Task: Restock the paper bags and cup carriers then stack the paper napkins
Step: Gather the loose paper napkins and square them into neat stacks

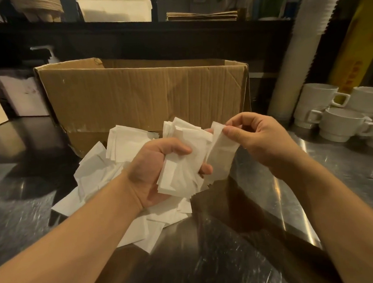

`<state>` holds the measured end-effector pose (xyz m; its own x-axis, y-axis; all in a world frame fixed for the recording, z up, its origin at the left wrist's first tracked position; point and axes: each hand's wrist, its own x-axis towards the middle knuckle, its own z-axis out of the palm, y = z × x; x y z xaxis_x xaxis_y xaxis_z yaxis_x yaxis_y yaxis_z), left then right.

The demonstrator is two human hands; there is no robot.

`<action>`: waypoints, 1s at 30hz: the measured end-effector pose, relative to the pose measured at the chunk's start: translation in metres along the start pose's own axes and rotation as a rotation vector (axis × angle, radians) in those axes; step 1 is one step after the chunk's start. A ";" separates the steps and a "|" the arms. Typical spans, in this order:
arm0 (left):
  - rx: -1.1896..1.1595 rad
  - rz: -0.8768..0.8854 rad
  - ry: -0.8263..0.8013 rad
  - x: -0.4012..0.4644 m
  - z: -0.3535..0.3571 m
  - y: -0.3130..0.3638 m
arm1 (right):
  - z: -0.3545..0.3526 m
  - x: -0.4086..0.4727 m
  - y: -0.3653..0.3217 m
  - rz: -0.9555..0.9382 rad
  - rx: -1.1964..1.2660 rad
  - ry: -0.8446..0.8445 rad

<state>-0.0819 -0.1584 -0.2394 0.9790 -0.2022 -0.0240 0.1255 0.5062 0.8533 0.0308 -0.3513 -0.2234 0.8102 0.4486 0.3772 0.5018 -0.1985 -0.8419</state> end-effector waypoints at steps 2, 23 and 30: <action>-0.074 0.027 0.065 0.001 0.003 0.000 | -0.002 0.002 0.004 0.022 -0.053 0.144; -0.184 0.018 0.219 0.003 0.007 -0.001 | 0.055 -0.031 -0.008 -0.542 -0.017 0.004; -0.172 0.014 0.232 0.001 0.013 0.000 | 0.057 -0.029 -0.002 -0.610 -0.031 -0.117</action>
<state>-0.0836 -0.1695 -0.2323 0.9889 -0.0072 -0.1484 0.1178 0.6461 0.7541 -0.0113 -0.3141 -0.2545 0.3371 0.5816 0.7403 0.8741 0.0989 -0.4757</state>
